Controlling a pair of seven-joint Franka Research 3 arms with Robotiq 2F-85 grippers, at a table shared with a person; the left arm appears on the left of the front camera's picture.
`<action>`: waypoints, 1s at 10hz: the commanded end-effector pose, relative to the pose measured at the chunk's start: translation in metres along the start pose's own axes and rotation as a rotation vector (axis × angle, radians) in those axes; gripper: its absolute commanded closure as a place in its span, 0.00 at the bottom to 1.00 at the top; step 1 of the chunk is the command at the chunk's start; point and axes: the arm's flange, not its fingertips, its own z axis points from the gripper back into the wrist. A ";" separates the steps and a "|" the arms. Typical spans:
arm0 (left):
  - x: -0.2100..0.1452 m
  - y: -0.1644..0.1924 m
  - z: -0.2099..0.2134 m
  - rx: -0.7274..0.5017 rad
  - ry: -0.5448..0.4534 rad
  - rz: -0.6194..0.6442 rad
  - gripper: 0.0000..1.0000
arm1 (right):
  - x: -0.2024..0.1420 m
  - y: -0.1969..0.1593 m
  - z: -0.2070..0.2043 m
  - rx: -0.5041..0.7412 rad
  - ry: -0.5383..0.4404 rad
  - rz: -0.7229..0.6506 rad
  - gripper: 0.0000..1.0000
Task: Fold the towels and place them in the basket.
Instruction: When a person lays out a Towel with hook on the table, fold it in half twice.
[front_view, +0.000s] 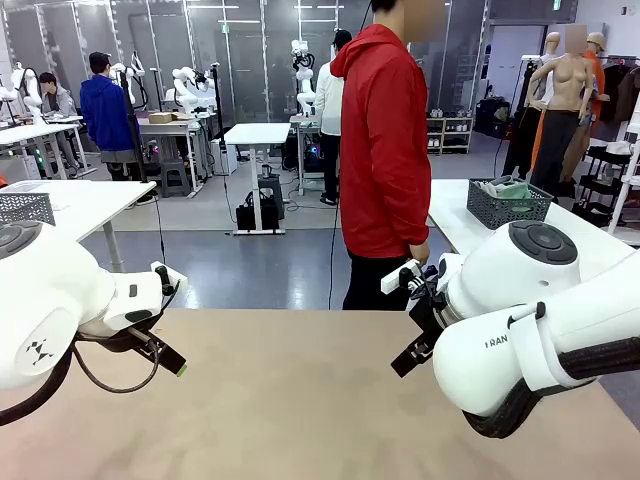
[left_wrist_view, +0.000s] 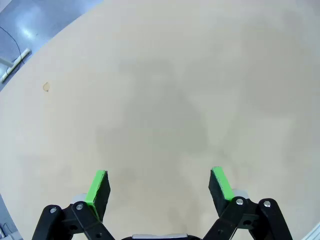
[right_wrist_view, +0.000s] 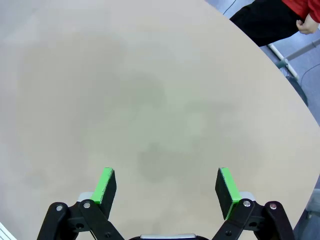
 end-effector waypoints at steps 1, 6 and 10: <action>0.000 0.000 0.000 0.000 0.000 0.001 0.00 | 0.000 0.000 0.000 0.001 0.000 -0.004 0.00; 0.001 0.007 0.005 -0.020 -0.011 -0.074 0.00 | 0.000 -0.007 0.008 -0.006 -0.004 0.050 0.00; 0.016 0.043 0.042 -0.089 0.020 -0.362 0.00 | -0.003 -0.048 0.050 0.055 0.016 0.293 0.00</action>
